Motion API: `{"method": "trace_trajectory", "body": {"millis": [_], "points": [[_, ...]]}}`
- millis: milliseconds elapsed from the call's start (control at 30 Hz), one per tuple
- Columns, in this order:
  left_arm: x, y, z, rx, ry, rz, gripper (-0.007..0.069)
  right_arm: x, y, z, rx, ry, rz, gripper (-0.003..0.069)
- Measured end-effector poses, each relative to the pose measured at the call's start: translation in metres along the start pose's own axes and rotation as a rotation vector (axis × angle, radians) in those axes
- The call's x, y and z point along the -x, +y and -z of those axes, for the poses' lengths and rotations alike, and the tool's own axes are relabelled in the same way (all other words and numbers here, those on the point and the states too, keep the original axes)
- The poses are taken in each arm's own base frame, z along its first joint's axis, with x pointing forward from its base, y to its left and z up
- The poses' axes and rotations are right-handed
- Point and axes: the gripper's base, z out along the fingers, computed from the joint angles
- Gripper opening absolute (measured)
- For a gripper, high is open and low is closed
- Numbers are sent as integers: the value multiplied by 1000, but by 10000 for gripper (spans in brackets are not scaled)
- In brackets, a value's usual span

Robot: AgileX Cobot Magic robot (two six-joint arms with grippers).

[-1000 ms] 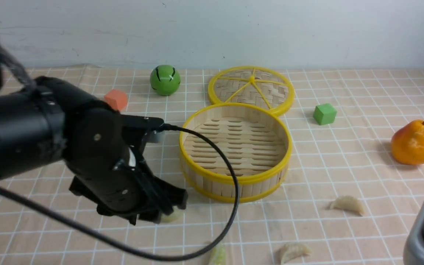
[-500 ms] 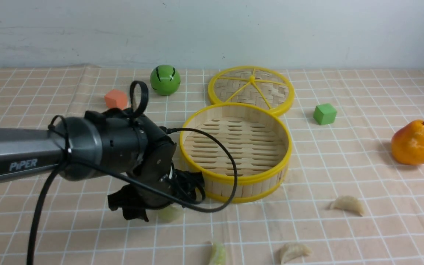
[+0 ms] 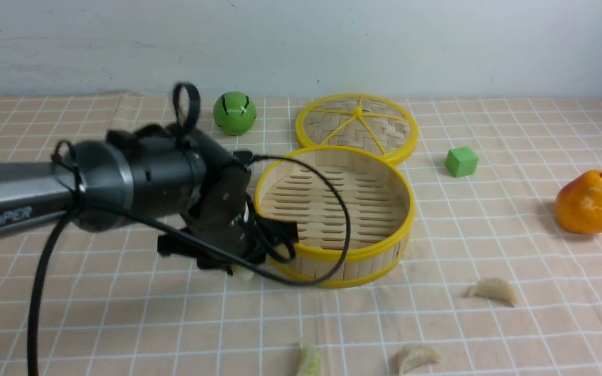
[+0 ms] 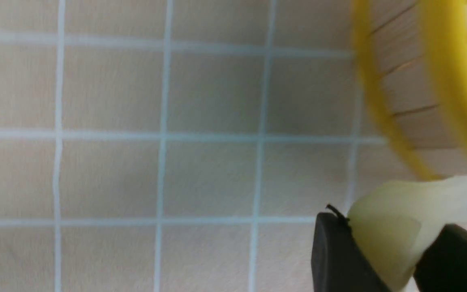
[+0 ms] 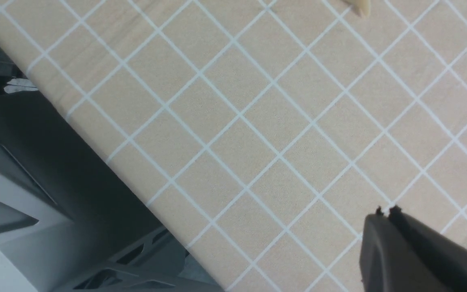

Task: Put the dumplings into the steamer on the table with the brown tablecloth.
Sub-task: 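Place the dumpling into the bamboo steamer basket with the left gripper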

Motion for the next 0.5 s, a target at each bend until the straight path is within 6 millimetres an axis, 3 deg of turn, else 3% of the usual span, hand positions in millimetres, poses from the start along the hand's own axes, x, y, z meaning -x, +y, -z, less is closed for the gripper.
{"method": "trace_trajectory", "body": {"millis": [100, 233, 400, 500], "points": [[27, -17, 32, -86, -76, -72, 235, 0, 0, 0, -3, 0, 1, 0], [53, -38, 47, -155, -110, -150, 235, 0, -1, 0, -7, 0, 2, 0], [77, -63, 13, -150, -73, -209, 235, 0, 0, 0, -2, -1, 1, 4], [85, -74, -27, -114, -59, -234, 235, 0, 2, 0, 17, -4, -6, 8]]}}
